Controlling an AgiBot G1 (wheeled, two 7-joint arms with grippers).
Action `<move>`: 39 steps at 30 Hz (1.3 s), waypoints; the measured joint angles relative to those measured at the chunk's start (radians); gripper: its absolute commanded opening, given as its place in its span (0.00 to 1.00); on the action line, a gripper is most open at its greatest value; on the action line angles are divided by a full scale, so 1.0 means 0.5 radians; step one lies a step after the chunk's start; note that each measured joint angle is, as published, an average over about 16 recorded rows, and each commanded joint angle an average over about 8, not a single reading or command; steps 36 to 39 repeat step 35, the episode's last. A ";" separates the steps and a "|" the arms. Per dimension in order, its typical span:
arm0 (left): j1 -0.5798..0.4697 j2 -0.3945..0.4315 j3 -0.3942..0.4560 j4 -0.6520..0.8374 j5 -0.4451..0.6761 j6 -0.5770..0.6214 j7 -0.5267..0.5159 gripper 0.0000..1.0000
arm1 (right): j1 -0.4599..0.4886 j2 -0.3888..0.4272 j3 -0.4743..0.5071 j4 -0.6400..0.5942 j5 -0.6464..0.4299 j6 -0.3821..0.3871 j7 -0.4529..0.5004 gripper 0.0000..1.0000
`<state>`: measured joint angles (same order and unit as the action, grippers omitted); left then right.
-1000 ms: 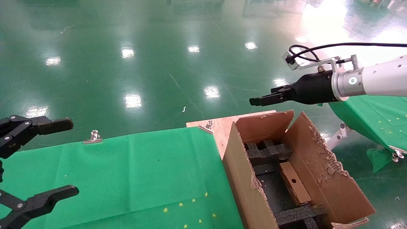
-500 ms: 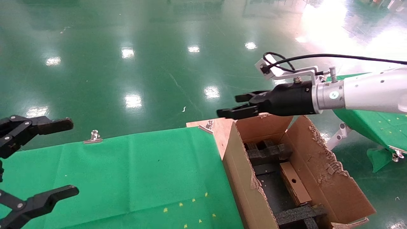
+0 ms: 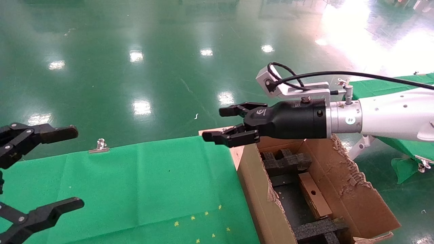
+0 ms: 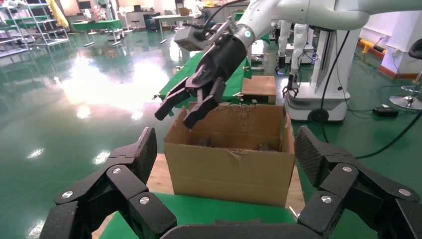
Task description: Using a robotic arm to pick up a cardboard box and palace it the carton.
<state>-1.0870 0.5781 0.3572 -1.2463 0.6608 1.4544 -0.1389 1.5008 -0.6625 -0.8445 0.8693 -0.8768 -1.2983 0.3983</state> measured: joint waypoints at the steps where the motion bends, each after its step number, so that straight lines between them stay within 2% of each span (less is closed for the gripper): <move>1: 0.000 0.000 0.000 0.000 0.000 0.000 0.000 1.00 | -0.028 0.003 0.037 0.027 0.010 -0.013 -0.014 1.00; 28: 0.000 0.000 0.000 0.000 0.000 0.000 0.000 1.00 | -0.765 0.092 1.014 0.745 0.263 -0.354 -0.377 1.00; 35: 0.000 0.000 0.000 0.000 0.000 0.000 0.000 1.00 | -0.850 0.102 1.127 0.827 0.292 -0.393 -0.418 1.00; 39: 0.000 0.000 0.000 0.000 0.000 0.000 0.000 1.00 | -0.850 0.102 1.127 0.827 0.292 -0.393 -0.418 1.00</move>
